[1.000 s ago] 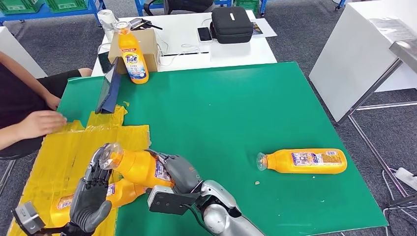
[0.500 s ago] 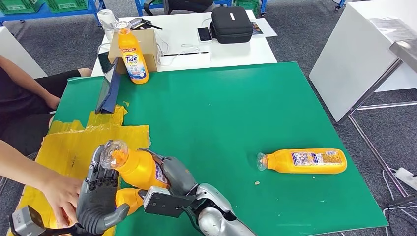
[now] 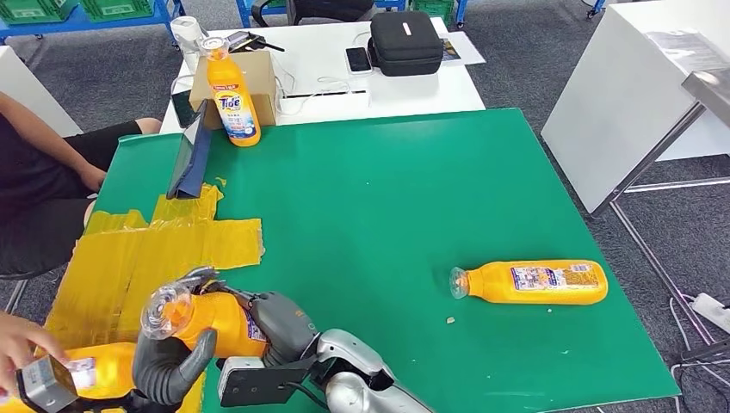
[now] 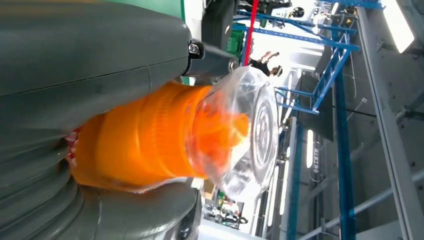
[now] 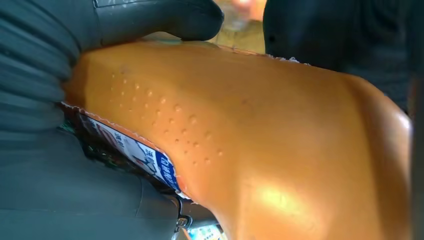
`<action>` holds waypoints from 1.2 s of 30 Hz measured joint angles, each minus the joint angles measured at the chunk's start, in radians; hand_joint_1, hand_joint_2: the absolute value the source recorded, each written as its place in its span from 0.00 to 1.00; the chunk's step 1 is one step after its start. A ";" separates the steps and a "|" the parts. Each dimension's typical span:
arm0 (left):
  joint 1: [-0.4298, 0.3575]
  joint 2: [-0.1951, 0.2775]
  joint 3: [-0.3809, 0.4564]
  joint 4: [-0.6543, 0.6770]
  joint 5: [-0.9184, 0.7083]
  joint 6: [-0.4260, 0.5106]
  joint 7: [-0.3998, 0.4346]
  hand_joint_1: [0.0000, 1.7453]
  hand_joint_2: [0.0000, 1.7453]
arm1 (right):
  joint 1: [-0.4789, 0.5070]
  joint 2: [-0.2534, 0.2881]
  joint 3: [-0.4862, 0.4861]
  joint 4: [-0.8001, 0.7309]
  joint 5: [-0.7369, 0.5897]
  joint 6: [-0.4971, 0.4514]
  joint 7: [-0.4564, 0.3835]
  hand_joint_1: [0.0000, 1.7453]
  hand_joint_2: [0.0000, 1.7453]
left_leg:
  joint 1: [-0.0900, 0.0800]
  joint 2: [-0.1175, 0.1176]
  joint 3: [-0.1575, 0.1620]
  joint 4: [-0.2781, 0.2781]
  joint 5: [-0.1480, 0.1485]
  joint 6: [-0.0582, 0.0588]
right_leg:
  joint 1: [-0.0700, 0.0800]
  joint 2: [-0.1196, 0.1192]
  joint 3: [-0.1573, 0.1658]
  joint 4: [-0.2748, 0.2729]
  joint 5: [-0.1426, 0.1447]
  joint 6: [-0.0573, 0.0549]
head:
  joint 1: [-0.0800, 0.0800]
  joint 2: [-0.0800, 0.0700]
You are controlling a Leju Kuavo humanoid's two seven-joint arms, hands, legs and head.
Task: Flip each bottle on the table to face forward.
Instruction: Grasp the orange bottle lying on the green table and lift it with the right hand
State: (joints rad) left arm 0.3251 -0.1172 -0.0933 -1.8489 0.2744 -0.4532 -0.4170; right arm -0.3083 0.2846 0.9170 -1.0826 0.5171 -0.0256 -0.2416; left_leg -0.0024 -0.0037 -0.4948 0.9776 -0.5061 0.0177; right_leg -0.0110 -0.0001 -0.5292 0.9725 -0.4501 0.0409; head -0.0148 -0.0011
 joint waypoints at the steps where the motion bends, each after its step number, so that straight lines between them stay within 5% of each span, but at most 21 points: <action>1: 0.001 0.002 0.001 0.001 0.000 0.000 0.000 1.00 1.00 | -0.002 0.001 0.003 0.004 0.000 0.000 -0.001 1.00 1.00 | 0.000 0.000 0.000 0.000 0.000 0.000 | 0.000 0.000 0.000 0.000 0.000 0.000 | 0.000 0.000; 18: 0.003 0.014 0.007 0.012 0.016 -0.001 -0.009 1.00 1.00 | -0.025 0.013 0.025 0.050 0.004 0.000 -0.004 1.00 1.00 | 0.000 0.000 0.000 0.000 0.000 0.000 | 0.000 0.000 0.000 0.000 0.000 0.000 | 0.000 0.000; 19: 0.003 0.015 0.008 0.013 0.016 -0.001 -0.011 1.00 1.00 | -0.026 0.014 0.026 0.053 0.005 0.000 -0.004 0.94 1.00 | 0.000 0.000 0.000 0.000 0.000 0.000 | 0.000 0.000 0.000 0.000 0.000 0.000 | 0.000 0.000; 23: 0.002 0.016 0.008 0.016 0.004 -0.001 -0.020 1.00 1.00 | -0.028 0.014 0.026 0.060 0.015 -0.022 0.002 0.00 1.00 | 0.000 0.000 0.000 0.000 0.000 0.000 | 0.000 0.000 0.000 0.000 0.000 0.000 | 0.000 0.000; 27: -0.001 0.015 0.006 0.006 -0.108 0.036 -0.060 1.00 1.00 | -0.010 -0.001 0.015 0.038 0.054 -0.099 0.052 0.00 0.00 | 0.000 0.000 0.000 0.000 0.000 0.000 | 0.000 0.000 0.000 0.000 0.000 0.000 | 0.000 0.000; 36: 0.012 -0.002 0.039 -0.070 -0.516 0.266 -0.198 1.00 1.00 | 0.083 -0.170 -0.212 -0.197 0.133 -0.090 0.121 0.00 0.00 | -0.002 0.000 0.000 0.000 0.000 0.001 | -0.002 0.000 0.000 -0.001 0.000 0.000 | 0.000 0.000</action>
State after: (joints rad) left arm 0.3367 -0.1193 -0.0540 -1.9191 -0.2415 -0.1870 -0.6146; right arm -0.2248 0.1141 0.7053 -1.2793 0.6503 -0.1157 -0.1209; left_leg -0.0047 -0.0040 -0.4948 0.9778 -0.5065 0.0183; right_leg -0.0129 -0.0003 -0.5291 0.9717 -0.4500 0.0410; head -0.0149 -0.0011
